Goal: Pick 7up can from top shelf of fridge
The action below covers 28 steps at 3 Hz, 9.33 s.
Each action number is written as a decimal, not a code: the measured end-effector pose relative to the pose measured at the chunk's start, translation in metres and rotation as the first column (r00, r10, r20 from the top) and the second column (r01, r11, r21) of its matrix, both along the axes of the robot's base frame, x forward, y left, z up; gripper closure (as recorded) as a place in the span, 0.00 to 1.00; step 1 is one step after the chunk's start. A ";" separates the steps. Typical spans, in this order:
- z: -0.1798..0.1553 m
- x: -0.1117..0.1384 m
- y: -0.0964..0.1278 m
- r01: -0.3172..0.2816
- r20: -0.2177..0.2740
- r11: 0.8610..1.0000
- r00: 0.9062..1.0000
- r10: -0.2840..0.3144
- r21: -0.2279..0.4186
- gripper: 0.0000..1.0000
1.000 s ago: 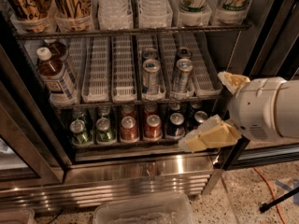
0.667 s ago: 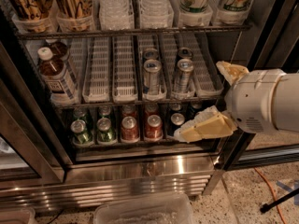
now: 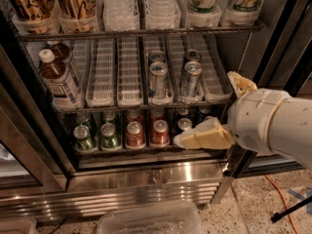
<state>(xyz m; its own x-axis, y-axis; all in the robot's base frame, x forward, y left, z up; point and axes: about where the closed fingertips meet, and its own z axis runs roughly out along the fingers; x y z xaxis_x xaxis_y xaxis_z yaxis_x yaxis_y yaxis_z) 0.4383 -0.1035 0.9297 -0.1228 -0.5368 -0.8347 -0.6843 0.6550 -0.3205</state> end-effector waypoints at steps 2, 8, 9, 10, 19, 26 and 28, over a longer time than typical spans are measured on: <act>0.012 0.013 0.001 0.083 0.141 0.991 0.985 -0.098 0.109 0.00; 0.041 0.015 -0.014 0.167 0.324 0.922 0.901 -0.287 0.350 0.00; 0.052 0.021 -0.030 0.210 0.294 0.885 0.890 -0.349 0.414 0.00; 0.056 0.041 -0.042 0.231 0.282 0.875 0.885 -0.371 0.426 0.00; 0.108 0.109 -0.105 0.227 0.351 0.842 0.833 -0.429 0.490 0.00; 0.123 0.163 -0.113 0.215 0.363 0.835 0.825 -0.433 0.506 0.26; 0.127 0.183 -0.118 0.221 0.361 0.828 0.821 -0.443 0.515 0.27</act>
Offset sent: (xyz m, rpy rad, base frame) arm 0.0072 -0.0025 0.0184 0.2513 -0.2649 -0.1451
